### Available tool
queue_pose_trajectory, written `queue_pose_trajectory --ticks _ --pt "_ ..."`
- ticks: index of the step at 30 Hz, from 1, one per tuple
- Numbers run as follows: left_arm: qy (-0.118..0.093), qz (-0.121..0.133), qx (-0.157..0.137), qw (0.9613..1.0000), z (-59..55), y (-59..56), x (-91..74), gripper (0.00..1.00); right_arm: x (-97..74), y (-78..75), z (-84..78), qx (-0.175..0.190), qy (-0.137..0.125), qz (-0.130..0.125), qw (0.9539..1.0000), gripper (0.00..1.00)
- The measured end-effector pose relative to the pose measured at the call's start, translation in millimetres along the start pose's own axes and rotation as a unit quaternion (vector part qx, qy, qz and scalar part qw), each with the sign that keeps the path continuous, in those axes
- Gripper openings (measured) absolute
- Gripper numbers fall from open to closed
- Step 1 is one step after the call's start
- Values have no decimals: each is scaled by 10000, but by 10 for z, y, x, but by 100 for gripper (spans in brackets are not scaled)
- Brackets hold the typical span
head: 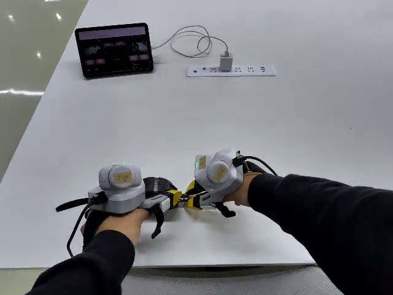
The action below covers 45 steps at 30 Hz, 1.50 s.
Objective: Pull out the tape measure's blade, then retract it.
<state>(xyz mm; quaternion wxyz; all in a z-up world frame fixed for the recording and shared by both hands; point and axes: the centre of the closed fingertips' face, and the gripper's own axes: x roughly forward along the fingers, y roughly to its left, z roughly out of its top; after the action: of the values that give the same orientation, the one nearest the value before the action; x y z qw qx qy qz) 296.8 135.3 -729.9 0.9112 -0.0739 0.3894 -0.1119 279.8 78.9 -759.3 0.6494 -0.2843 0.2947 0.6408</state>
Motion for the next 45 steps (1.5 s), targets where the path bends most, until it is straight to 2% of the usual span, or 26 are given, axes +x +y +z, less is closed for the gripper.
queue_pose_trajectory --ticks 3,17,25,29,37,45 --pt "-31 30 -37 10000 2 -3 -9 61 -2 -11 0 38 -15 -28 10000 11" --pt "145 256 59 9996 -22 2 13 61 4 -2 1 70 -6 -58 10000 11" --pt "190 191 118 9996 -28 6 1 59 1 1 -7 42 0 -11 10000 11" --pt "182 154 148 9996 -21 7 9 58 10 11 7 90 7 0 10000 11" --pt "212 133 195 9995 -31 -3 5 58 37 33 51 -82 23 39 10000 10" --pt "222 109 192 9995 -31 -4 7 59 64 29 81 -36 22 63 10000 10"
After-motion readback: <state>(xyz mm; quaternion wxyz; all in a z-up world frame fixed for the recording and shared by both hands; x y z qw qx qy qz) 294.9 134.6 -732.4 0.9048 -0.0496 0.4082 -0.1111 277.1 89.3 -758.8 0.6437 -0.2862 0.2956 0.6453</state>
